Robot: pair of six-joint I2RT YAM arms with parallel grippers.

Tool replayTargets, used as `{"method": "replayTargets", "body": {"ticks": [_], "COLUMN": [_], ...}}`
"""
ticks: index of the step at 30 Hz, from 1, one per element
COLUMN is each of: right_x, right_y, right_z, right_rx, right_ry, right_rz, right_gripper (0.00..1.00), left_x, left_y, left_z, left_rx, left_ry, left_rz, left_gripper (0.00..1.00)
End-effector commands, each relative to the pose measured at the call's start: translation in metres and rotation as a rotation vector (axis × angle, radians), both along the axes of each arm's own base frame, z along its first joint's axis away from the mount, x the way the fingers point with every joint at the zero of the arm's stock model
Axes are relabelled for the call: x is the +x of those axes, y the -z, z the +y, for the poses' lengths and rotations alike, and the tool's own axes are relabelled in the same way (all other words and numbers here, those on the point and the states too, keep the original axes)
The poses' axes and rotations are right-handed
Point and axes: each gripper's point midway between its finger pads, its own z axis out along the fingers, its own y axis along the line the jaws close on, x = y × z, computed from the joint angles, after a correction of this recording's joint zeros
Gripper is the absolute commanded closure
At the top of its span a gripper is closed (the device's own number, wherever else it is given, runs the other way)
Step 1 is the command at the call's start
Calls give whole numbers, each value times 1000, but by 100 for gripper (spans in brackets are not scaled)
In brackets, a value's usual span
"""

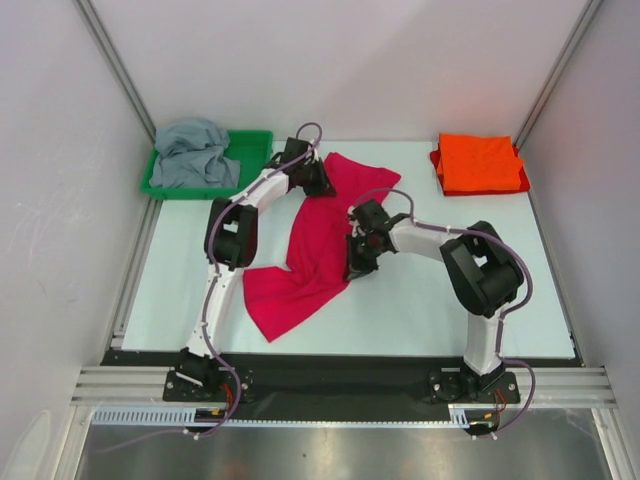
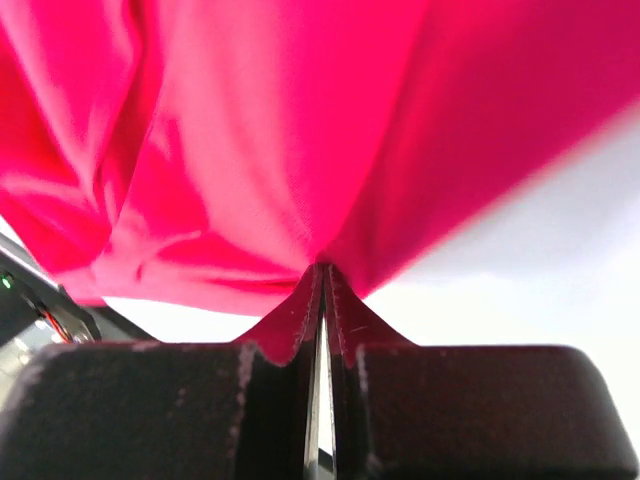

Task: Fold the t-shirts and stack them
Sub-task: Fold the tshirt

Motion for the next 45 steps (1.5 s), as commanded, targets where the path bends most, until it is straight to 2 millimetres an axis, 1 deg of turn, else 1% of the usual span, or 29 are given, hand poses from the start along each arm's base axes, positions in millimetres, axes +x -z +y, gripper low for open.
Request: {"method": "replayTargets", "body": {"ticks": [1,2,3,4,7,9,12,13,14,15,16,17,19,20,22,23,24,25,26,27,28,29,31,32,34,36,38,41,45], "right_x": [17,25,41,49,74,90,98,100,97,87,86,78,53,39,10,-8,-24,-29,-37,-49,-60,-69,-89,-94,-108,-111,-119,-119,-124], "right_y": [23,22,22,21,20,6,-29,-52,-64,-72,-92,-99,-105,-109,-108,-106,-106,-105,-105,-104,-104,-104,-93,-89,-68,-56,-41,-29,-12], "right_z": [-73,-79,-82,-90,-95,-91,-75,-70,-61,-62,-59,-58,-56,-56,-44,-46,-34,-27,-23,-20,-1,9,33,41,62,73,84,95,100], "right_rx": [-170,-180,-191,-200,-214,-210,-171,-163,-155,-179,-173,-188,-242,-242,-233,-236,-226,-211,-205,-197,-157,-134,-124,-124,-140,-158,-182,-185,-199], "right_ry": [51,52,28,34,2,3,-16,-18,-13,-17,-18,-23,-48,-61,-89,-102,-128,-132,-130,-138,-144,-160,-171,-174,-190,-145,-108,-44,-26], "right_rz": [31,23,-8,-1,-12,-52,-140,-163,-167,-148,-179,-179,-159,-151,-125,-117,-121,-144,-152,-153,-162,-169,-163,-158,-150,-147,-120,-134,-124], "right_gripper": [94,94,94,93,93,92,88,86,72,68,64,54,43,39,39,39,41,44,53,56,59,66,74,84,92,100,100,100,100], "left_x": [18,29,31,34,45,47,45,40,37,28,20,5,-26,-46,-85,-119,-139,-158,-189,-208,-223,-244,-264,-276,-286,-296,-309,-318,-315], "left_y": [-13,-29,-18,-23,-35,-50,-107,-148,-161,-169,-181,-214,-202,-225,-211,-206,-197,-188,-155,-167,-164,-138,-139,-122,-113,-90,-66,-45,-42], "left_z": [13,6,0,-8,-19,-20,-2,6,17,27,34,45,70,80,104,118,123,128,139,142,146,153,149,154,157,157,158,164,158], "left_rx": [53,37,36,5,-71,-70,-8,0,44,100,128,145,259,279,381,404,417,427,459,425,421,440,381,403,403,401,413,439,404], "left_ry": [-79,-76,-65,-47,-47,-33,-72,-87,-116,-104,-107,-122,-140,-156,-178,-185,-180,-178,-163,-179,-180,-165,-150,-142,-139,-120,-113,-114,-98], "left_rz": [-64,-113,-111,-125,-165,-217,-343,-402,-424,-425,-430,-462,-387,-405,-314,-273,-248,-229,-156,-185,-180,-123,-141,-107,-93,-50,34,77,43], "left_gripper": [87,87,87,85,81,77,71,67,65,64,62,61,58,58,64,67,70,79,85,88,92,93,94,94,100,100,100,100,100]}}
